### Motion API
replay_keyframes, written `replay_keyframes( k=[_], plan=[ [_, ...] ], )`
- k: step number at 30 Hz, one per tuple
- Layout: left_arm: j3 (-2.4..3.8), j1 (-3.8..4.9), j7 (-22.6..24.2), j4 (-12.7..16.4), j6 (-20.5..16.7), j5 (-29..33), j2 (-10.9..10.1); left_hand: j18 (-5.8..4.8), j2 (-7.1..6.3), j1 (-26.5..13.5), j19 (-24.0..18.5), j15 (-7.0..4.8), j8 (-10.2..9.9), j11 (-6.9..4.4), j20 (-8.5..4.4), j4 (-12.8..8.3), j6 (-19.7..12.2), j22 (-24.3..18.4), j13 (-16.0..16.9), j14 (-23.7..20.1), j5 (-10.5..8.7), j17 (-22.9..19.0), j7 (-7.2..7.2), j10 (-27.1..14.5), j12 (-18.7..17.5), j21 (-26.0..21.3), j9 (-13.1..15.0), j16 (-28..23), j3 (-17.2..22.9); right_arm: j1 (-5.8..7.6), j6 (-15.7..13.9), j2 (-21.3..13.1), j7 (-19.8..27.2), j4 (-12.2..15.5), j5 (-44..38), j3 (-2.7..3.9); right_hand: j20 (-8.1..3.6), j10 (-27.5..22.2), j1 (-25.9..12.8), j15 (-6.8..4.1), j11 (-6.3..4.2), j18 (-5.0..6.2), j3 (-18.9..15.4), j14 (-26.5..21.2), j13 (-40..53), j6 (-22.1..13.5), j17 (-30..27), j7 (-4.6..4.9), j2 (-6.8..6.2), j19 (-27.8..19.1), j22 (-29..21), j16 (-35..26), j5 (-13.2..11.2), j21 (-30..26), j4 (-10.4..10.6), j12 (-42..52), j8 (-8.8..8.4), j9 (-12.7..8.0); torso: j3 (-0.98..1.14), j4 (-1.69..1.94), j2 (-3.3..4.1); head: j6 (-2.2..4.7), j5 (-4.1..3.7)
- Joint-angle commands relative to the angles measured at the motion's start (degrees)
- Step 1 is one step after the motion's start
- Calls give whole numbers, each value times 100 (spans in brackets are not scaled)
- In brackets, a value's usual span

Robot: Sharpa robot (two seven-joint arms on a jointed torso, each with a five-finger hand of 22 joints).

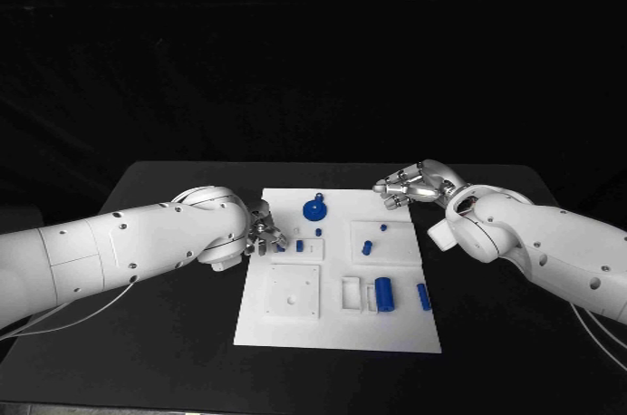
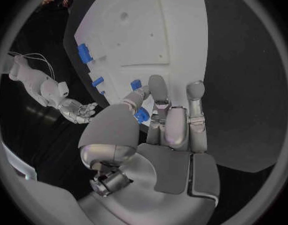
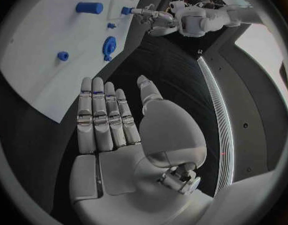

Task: Assemble the parts on the task board

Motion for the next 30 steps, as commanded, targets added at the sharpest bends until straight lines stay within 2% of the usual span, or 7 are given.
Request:
replay_keyframes(
  k=[1,6,17,19,23,25,30],
  plan=[
    [-88,-116,-239,-14,506,200,26,82,121,62,4,-29,-45,-194,45,-52,1207,107,-3,-17,-60,-6,-561,122,25,11,-45,1,127,-4,64,7,66,3,1,2,-15,-43,-14,16,-11,42,30,-40,-7,-16,-9,35,-47,-36,-9,-9,34,8,9,-32,-21,-10,2,-2,2,9,5],
    [-88,-116,-219,-33,435,159,55,92,133,104,16,-29,-44,-193,54,74,1203,107,-20,-14,-219,-8,-562,124,23,-4,-48,-10,51,-5,67,10,67,-1,1,2,-16,-43,-10,16,-11,43,40,-41,-7,-15,-10,35,-46,-36,-9,-10,36,8,4,-32,-21,-10,2,-7,3,14,2],
    [-88,-116,-213,-68,390,-41,96,116,59,321,21,-28,-48,-189,80,164,1181,107,-56,-19,-325,-63,-554,122,3,-27,-74,-48,-35,-11,72,16,69,-8,1,2,-16,-43,-10,16,-11,43,40,-41,-7,-15,-10,35,-46,-36,-9,-10,36,8,4,-32,-21,-10,6,-2,3,20,-11],
    [-88,-116,-213,-78,339,-76,101,122,63,331,24,-29,-50,-188,84,203,1172,106,-64,-21,-440,-77,-552,123,-1,-32,-79,-57,-58,-13,71,17,69,-10,1,2,-16,-43,-10,16,-11,43,40,-41,-7,-15,-10,35,-46,-36,-9,-10,36,8,4,-32,-21,-10,4,-4,4,19,-15],
    [-88,-116,-203,-97,233,-114,113,139,55,359,28,-33,-49,-186,95,269,1161,106,-83,-23,-519,-99,-550,122,-8,-38,-84,-70,-101,-15,70,17,71,-11,1,2,-16,-43,-10,16,-11,43,40,-41,-7,-15,-10,35,-46,-36,-9,-10,36,8,4,-32,-21,-10,1,-6,4,26,-19],
    [-87,-116,-195,-107,185,-121,120,144,45,349,29,-34,-55,-182,97,330,1125,105,-103,-33,-782,-152,-543,122,-36,-46,-92,-97,-156,-17,70,17,72,-12,1,2,-16,-43,-10,16,-11,43,40,-41,-7,-15,-10,35,-46,-36,-9,-10,36,8,4,-32,-21,-10,0,-6,2,27,-21],
    [-87,-116,-175,-137,85,-124,138,149,-106,434,42,-31,-60,-175,98,545,1053,104,-331,-38,-927,-242,-530,126,-62,-94,-153,-162,-330,-19,71,14,72,-10,1,2,-16,-43,-10,16,-11,43,40,-41,-7,-15,-10,35,-46,-36,-9,-10,36,8,4,-32,-21,-10,1,0,3,31,-24]
  ],
)
